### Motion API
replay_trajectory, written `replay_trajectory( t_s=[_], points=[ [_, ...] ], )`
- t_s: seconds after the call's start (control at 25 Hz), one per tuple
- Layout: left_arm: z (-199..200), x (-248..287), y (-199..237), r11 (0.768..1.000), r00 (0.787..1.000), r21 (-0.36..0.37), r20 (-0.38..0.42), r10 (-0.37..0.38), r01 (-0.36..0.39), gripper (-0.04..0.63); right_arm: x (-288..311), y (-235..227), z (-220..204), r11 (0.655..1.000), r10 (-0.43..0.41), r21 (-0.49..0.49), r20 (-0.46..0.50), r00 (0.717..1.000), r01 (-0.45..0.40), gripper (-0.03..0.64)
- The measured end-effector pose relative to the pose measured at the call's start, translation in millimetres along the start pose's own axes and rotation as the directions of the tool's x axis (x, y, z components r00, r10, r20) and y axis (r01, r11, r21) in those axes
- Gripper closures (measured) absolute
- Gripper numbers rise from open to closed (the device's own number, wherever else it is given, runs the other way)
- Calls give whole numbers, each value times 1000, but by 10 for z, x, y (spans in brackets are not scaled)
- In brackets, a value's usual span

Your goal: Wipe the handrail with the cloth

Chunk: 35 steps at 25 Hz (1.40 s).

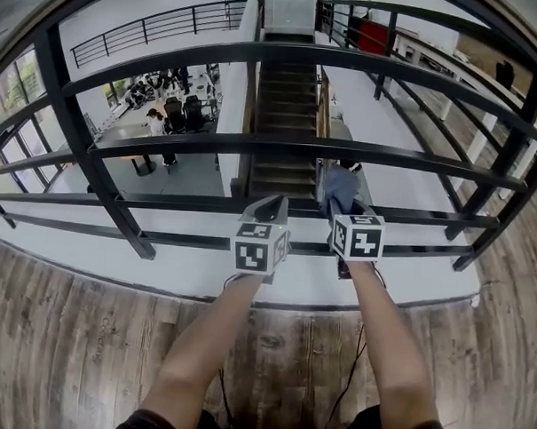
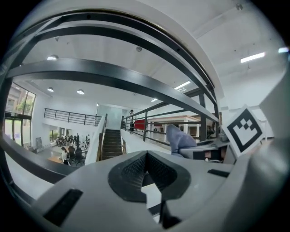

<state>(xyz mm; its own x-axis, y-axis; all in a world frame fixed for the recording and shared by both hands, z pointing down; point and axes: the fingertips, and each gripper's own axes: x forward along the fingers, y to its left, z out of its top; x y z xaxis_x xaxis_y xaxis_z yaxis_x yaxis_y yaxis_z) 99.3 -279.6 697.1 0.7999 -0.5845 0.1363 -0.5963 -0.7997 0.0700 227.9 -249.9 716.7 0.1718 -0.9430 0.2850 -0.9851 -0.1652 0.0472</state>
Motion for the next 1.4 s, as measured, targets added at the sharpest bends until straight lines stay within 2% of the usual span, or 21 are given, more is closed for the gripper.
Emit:
replay_trajectory(
  t_s=[0.24, 0.68, 1.0, 1.4],
  points=[
    [-24, 295, -607, 999, 1000, -41, -5, -26, 26, 593, -170, -611, -60, 1000, -12, 17, -7, 1000, 12, 529],
    [256, 870, -1748, 995, 995, 12, -14, -103, 104, 594, -457, -1693, -184, 998, -56, 18, -14, 998, 56, 529],
    [179, 1340, -2572, 984, 983, 10, -51, -175, 176, 594, -671, -2562, -294, 995, -98, -3, -38, 994, 98, 529],
    [126, 1869, -3603, 964, 963, 43, -82, -258, 262, 593, -995, -3781, -430, 987, -148, 62, 1, 989, 148, 529]
  ],
)
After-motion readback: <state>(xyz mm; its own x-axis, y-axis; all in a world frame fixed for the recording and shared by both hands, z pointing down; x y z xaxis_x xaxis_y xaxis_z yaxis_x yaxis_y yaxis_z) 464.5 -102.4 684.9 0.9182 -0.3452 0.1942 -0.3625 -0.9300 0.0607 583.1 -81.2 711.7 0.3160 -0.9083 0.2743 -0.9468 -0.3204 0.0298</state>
